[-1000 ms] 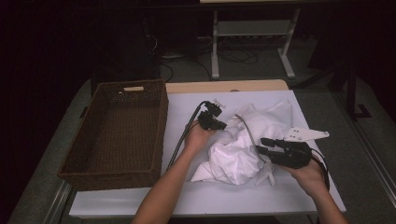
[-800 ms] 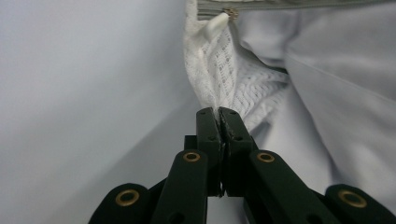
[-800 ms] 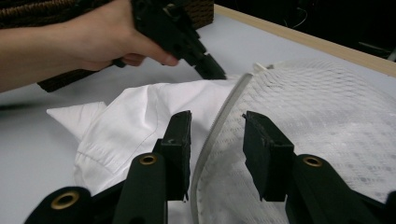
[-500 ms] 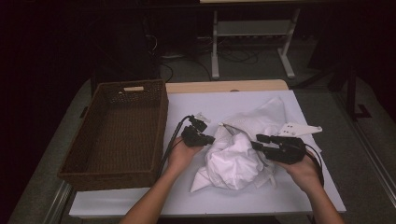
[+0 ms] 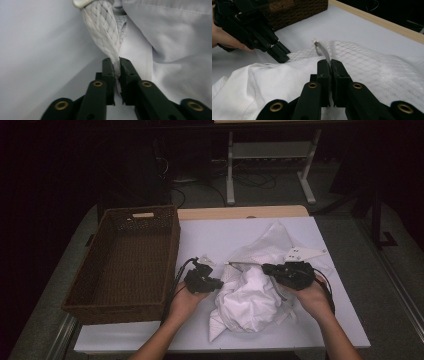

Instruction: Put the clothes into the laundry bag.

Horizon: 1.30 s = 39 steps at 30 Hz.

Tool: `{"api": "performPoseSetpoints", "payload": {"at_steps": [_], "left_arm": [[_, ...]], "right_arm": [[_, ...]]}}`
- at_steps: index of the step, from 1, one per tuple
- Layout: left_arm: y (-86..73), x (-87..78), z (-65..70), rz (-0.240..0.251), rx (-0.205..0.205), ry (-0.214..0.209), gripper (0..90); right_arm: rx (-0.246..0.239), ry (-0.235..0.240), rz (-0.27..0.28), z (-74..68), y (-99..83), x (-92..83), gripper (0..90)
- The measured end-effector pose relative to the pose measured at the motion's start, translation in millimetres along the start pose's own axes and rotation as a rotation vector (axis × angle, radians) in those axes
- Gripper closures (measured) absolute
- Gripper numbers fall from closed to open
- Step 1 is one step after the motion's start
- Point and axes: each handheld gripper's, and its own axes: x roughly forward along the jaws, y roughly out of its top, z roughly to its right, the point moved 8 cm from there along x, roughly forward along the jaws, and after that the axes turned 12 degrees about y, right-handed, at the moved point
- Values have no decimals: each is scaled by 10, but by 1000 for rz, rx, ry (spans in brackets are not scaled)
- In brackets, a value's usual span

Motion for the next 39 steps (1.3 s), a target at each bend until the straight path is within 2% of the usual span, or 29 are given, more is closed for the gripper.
{"api": "performPoseSetpoints", "payload": {"at_steps": [2,4,7,9,13,16,18,19,25,30,33,36,38,39], "left_arm": [[14,-37,25,15,13,-2,728],[48,-89,81,46,17,-29,664],[81,-154,161,70,50,-58,594],[108,-230,216,104,69,-92,565],[123,-299,271,128,99,-112,511],[166,-223,317,134,129,-127,500],[200,-129,328,116,148,-128,483],[223,-74,344,110,157,-143,469],[320,107,419,111,205,-147,396],[373,240,444,106,202,-175,398],[377,311,484,92,213,-198,440],[377,356,519,84,220,-212,552],[377,380,538,78,235,-204,642],[387,384,538,75,245,-183,702]], "right_arm": [[-4,0,3,-9,2,5,853],[-5,2,8,-18,-14,8,853],[-6,5,9,-18,-37,3,853],[-15,7,10,-19,-34,-6,853],[-21,12,8,-27,-33,-9,853],[-15,22,11,-33,-33,-6,854],[-16,23,8,-40,-35,4,854],[-19,25,8,-45,-35,10,854],[-24,36,4,-69,-47,28,858],[-11,47,7,-64,-69,33,859],[-10,54,7,-64,-83,39,861],[-10,55,5,-65,-91,42,861],[-11,64,5,-77,-91,47,863],[-13,67,6,-84,-90,50,864]]}}
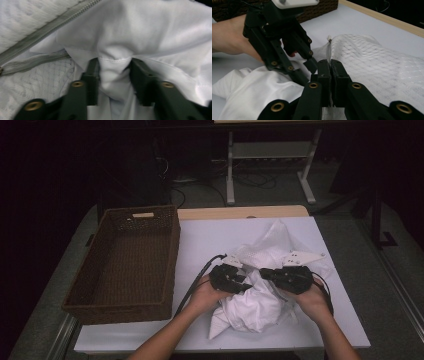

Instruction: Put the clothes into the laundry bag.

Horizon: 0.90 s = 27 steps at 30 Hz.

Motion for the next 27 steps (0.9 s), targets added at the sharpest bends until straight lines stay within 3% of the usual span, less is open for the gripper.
{"api": "performPoseSetpoints", "payload": {"at_steps": [2,4,18,27], "left_arm": [[26,-8,-6,-5,10,18,800],[77,-27,-24,-3,11,53,828],[343,-66,-190,52,-42,164,842],[339,15,-206,62,-61,175,829]], "right_arm": [[-7,10,0,-20,4,14,867],[-15,16,-3,-41,8,21,869],[-27,49,17,-132,53,17,875],[-50,92,11,-297,105,117,876]]}}
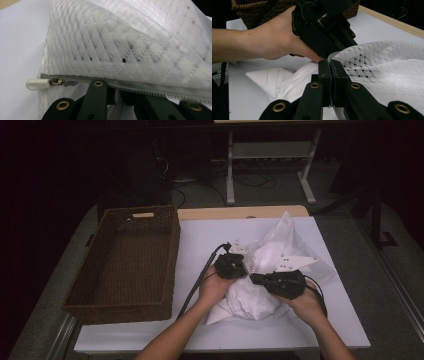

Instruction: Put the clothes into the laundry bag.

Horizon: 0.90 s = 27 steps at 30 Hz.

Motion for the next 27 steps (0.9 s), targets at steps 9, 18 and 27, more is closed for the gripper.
{"api": "performPoseSetpoints", "payload": {"at_steps": [9,18,27], "left_arm": [[-89,-64,-34,-12,-33,-17,668],[-256,-412,-74,-16,-41,-34,548],[-439,-550,102,-37,-5,-85,466]], "right_arm": [[5,7,-5,-16,-23,54,875],[12,-11,6,27,-25,8,875],[9,-19,7,32,-24,-6,875]]}}
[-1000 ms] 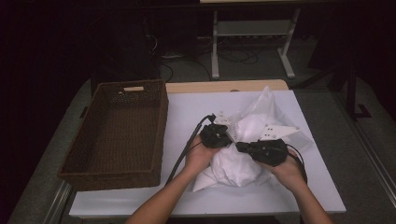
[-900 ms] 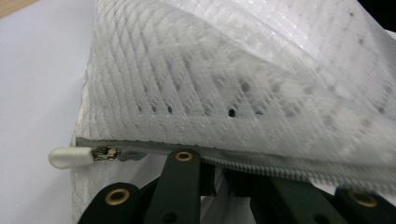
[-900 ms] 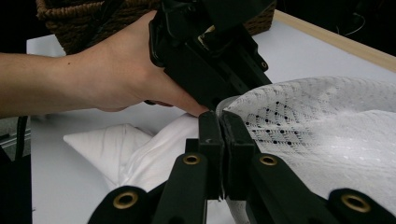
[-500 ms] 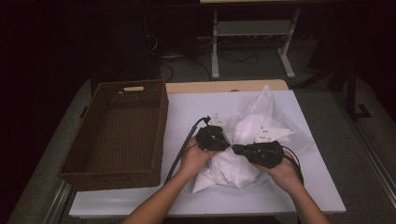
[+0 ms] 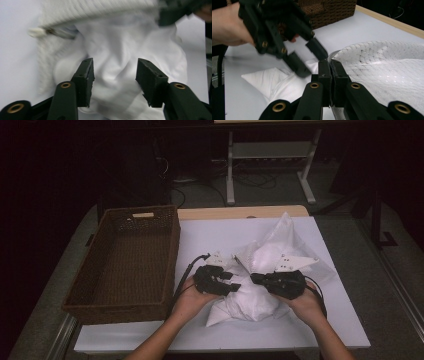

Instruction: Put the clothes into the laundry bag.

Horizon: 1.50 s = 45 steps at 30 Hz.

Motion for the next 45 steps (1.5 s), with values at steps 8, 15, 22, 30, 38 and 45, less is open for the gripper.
{"api": "performPoseSetpoints", "payload": {"at_steps": [8,15,22,30,38,45], "left_arm": [[-113,209,31,-28,58,14,453],[-258,370,60,-57,104,9,658],[-261,380,63,-48,88,15,842],[-67,326,91,43,55,24,861],[176,304,86,111,34,30,862],[364,406,63,160,11,50,861]], "right_arm": [[-3,5,-7,-12,-17,-5,875],[-7,11,-8,-12,-25,4,875],[-7,11,-6,-9,-19,17,875],[-7,5,9,-13,15,-18,875],[8,42,54,-72,97,-39,876],[4,52,68,-111,136,-46,876]]}}
